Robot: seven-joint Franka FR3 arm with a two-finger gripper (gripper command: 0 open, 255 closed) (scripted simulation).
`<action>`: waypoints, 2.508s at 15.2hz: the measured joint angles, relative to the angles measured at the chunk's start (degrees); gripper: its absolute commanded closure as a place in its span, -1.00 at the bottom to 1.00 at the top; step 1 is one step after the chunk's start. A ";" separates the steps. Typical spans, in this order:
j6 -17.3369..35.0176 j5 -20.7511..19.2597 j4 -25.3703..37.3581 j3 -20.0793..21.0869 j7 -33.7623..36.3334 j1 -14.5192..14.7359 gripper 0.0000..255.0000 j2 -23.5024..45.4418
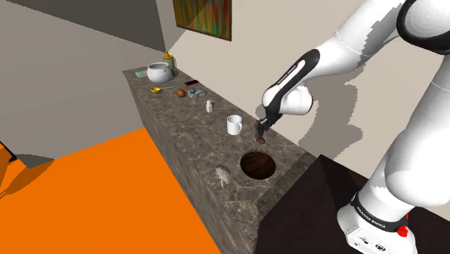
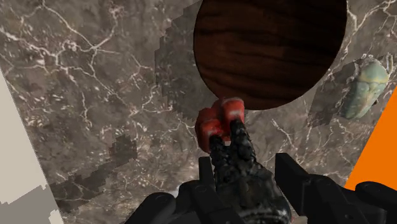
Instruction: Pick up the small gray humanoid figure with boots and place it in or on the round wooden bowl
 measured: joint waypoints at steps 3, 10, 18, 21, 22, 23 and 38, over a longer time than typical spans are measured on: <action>2.29 -4.40 -6.06 0.99 7.18 2.51 1.00 -4.77; 6.96 -8.00 -13.75 5.08 16.99 5.24 1.00 -8.78; 12.09 27.11 -8.54 9.32 -11.70 7.78 1.00 1.27; 13.55 41.45 -5.31 15.30 -24.99 3.16 1.00 5.13; 14.08 46.46 -3.90 17.29 -29.95 1.37 1.00 6.62; 14.41 49.47 -3.19 18.32 -32.81 0.61 1.00 7.40; 13.31 42.74 -6.72 15.18 -26.24 2.77 -1.00 3.76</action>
